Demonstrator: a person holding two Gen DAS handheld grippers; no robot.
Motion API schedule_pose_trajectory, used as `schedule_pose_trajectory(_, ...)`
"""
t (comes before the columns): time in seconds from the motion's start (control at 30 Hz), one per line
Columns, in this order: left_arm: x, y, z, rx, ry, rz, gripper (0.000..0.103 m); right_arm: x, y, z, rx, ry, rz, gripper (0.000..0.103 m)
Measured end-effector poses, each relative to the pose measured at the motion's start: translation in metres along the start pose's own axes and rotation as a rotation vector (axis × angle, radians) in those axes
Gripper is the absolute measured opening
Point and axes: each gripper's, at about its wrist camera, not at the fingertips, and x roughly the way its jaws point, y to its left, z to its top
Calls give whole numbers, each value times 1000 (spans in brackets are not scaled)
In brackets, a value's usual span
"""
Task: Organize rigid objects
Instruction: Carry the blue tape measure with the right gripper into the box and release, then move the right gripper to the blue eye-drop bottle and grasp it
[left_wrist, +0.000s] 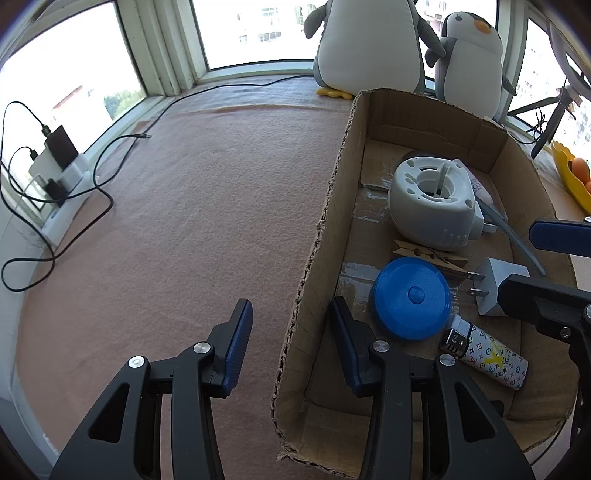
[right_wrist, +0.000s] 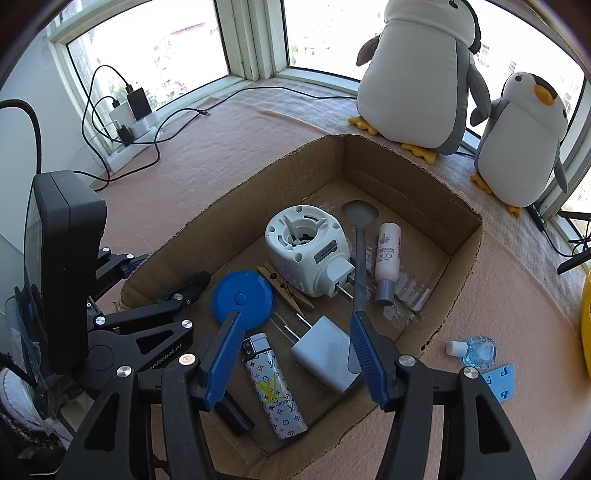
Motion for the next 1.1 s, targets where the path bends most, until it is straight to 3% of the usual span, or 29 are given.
schedule_pose_trajectory(0.63, 0, 0, 0, 1, -1, 0, 43, -24, -9, -13, 59, -41, -10, 59)
schedule_pose_trajectory(1.1, -1, 1, 0, 3, -3, 2, 43, -59, -46, -55, 245, -118, -36, 60)
